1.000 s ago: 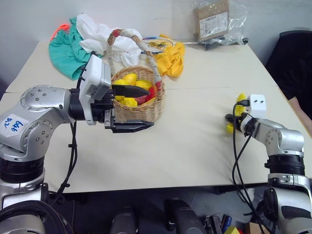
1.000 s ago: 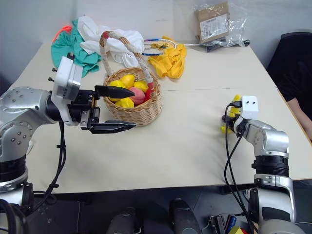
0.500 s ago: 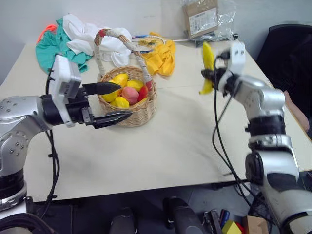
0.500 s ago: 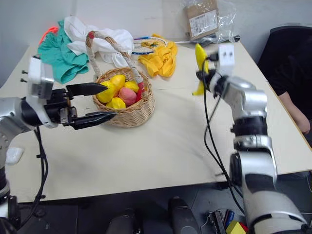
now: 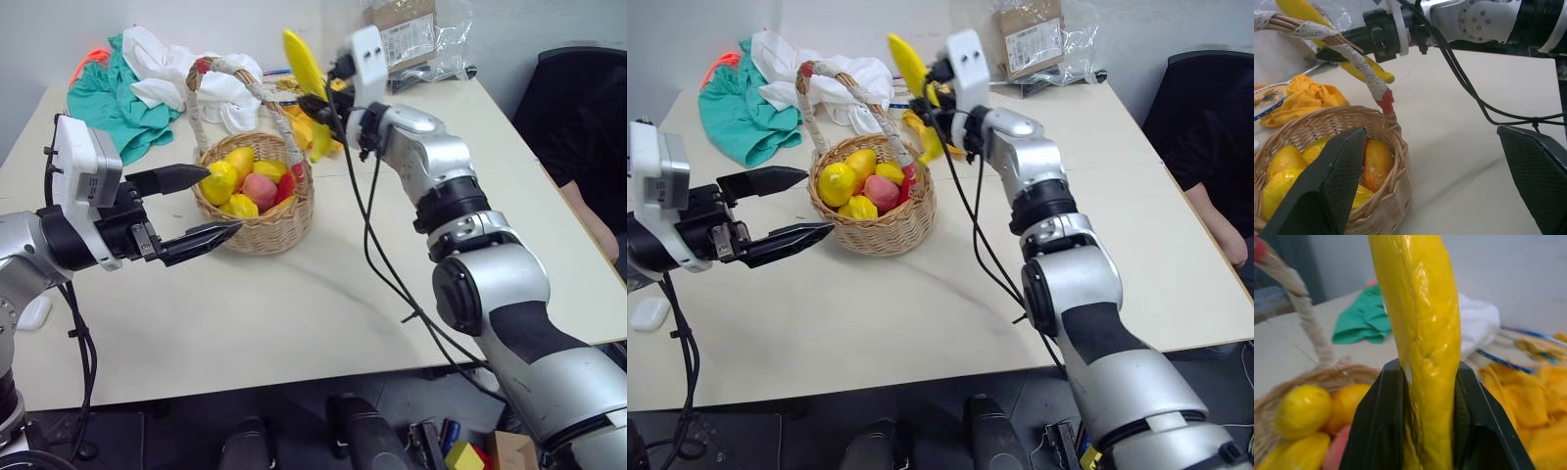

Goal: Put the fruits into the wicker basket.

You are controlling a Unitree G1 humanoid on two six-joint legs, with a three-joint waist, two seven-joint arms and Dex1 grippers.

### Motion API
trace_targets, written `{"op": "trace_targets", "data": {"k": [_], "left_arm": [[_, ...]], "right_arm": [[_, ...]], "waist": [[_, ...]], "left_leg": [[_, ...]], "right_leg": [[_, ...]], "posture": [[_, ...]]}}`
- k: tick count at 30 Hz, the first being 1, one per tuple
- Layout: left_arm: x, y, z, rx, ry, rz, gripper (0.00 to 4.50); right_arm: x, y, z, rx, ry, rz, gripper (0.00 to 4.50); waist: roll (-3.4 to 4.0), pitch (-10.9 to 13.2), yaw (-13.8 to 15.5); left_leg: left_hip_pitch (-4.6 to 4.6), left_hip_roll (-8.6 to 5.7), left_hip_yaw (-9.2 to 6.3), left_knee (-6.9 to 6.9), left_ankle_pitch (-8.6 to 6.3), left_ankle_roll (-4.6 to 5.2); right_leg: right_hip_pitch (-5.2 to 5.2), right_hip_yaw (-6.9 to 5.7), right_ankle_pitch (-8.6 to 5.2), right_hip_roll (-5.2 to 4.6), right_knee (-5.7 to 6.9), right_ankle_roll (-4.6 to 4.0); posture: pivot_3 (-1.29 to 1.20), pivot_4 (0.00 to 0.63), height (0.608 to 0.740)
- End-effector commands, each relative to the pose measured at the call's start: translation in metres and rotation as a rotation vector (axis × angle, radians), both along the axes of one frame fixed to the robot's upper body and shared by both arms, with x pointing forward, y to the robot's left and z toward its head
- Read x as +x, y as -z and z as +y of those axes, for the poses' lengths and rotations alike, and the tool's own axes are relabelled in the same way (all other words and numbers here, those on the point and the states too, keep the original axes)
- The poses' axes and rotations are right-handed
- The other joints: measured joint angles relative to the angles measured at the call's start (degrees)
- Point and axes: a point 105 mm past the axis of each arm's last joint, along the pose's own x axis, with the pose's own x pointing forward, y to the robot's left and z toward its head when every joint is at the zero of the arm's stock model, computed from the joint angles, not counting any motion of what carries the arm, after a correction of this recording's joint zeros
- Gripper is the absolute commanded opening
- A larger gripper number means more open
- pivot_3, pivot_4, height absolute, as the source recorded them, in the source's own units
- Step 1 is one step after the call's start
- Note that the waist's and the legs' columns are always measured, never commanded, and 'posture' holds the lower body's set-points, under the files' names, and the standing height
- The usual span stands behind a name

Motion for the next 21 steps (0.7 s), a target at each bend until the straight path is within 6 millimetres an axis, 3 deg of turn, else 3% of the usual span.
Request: {"op": "trace_targets", "data": {"k": [1,8,14,19,21], "left_arm": [[-0.007,-0.009,-0.005,0.015,0.006,-0.063,4.50],[-0.008,-0.013,-0.003,0.021,-0.013,-0.078,4.50],[-0.007,-0.013,-0.003,0.020,-0.014,-0.080,4.50],[-0.004,-0.013,-0.006,0.015,-0.002,-0.081,4.50],[-0.002,-0.014,-0.006,0.013,0.003,-0.080,4.50]], "right_arm": [[-0.006,-0.007,0.017,-0.003,-0.035,-0.041,0.76],[-0.012,0.019,0.040,-0.072,-0.111,0.006,0.76],[-0.015,0.033,0.047,-0.118,-0.140,0.033,2.67],[-0.016,0.034,0.048,-0.148,-0.141,0.000,4.39],[-0.013,0.025,0.038,-0.141,-0.124,-0.028,4.45]], "waist": [[-0.01,0.0,-0.2],[-0.01,0.0,-0.6],[-0.01,0.0,-0.6],[-0.01,0.0,-0.6],[-0.01,0.0,-0.6]], "left_leg": [[-0.01,-0.02,0.00,0.00,0.00,0.00],[-0.01,0.01,-0.01,-0.05,0.00,-0.01],[-0.01,0.00,-0.01,-0.08,0.00,-0.01],[-0.01,0.00,-0.01,-0.08,0.00,-0.01],[-0.01,-0.01,-0.01,-0.08,0.00,-0.01]], "right_leg": [[0.00,0.00,0.00,-0.03,0.00,0.00],[-0.01,-0.02,-0.01,-0.02,0.00,-0.02],[-0.01,-0.02,-0.01,-0.02,-0.02,-0.02],[-0.01,-0.02,-0.01,-0.03,-0.02,-0.02],[-0.01,-0.02,-0.01,-0.04,-0.03,-0.02]], "posture": [[0.00,0.150,0.740],[0.00,0.150,0.740],[0.00,0.150,0.740],[0.00,0.150,0.740],[0.00,0.150,0.740]]}}
